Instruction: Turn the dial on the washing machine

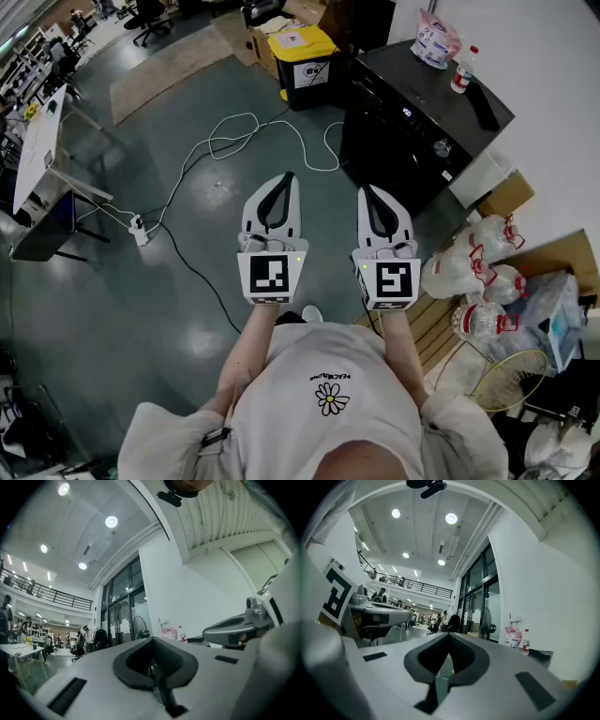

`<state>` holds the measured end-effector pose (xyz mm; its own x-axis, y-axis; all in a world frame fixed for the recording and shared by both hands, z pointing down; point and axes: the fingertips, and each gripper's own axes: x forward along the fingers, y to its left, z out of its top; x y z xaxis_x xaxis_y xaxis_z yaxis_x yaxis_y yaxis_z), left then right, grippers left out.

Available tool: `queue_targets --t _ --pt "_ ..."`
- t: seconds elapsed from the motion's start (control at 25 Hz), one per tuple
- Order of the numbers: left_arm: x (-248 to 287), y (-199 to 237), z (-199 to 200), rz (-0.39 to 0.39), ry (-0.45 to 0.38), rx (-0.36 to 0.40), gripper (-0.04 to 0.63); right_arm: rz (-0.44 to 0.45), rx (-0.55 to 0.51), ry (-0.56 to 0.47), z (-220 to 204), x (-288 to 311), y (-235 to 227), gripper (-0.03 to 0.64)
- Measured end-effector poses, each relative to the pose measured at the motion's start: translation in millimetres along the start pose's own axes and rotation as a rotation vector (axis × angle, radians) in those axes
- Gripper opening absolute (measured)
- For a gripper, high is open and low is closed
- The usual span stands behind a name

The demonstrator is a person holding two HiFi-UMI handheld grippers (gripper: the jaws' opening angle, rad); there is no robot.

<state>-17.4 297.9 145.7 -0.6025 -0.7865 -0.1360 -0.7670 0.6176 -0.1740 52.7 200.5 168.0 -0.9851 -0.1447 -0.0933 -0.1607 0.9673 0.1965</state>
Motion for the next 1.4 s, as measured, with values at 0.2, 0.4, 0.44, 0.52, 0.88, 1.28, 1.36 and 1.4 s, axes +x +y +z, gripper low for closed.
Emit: queue_targets --t 0.2,0.4,0.44,0.52,0.88,1.28,1.36,1.4 --pt "3.2 2.4 0.2 -0.003 0.001 0.001 -0.002 -0.004 -0.003 0.006 -0.4 2.8 -1.6 0.003" --pt "6.2 -0.2 -2.1 -0.016 0.011 -0.008 -0.002 -0.004 0.014 0.015 -4.3 2.2 -1.6 0.003" --pt "5.9 -0.5 -2.8 -0.019 0.013 -0.009 -0.002 -0.011 0.032 0.009 -4.9 1.6 -2.3 0.003" --pt "4.7 0.3 -5.6 -0.024 0.020 -0.006 -0.002 -0.025 0.074 -0.003 -6.6 0.3 -3.2 0.002" --pt "27.0 5.9 -21.9 -0.056 0.015 -0.014 -0.002 -0.055 0.077 0.031 -28.9 12.7 -11.7 0.003" --pt "134.2 34.9 -27.2 -0.156 -0.046 -0.047 -0.002 -0.154 0.010 0.041 -35.1 96.4 -57.9 0.003" --pt "162.0 42.9 -32.9 -0.184 -0.042 -0.051 -0.002 -0.191 0.014 0.058 -41.2 117.4 -71.8 0.003" --pt "177.2 47.4 -36.7 -0.197 -0.038 -0.055 -0.002 -0.209 0.017 0.067 -44.5 128.7 -79.1 0.003"
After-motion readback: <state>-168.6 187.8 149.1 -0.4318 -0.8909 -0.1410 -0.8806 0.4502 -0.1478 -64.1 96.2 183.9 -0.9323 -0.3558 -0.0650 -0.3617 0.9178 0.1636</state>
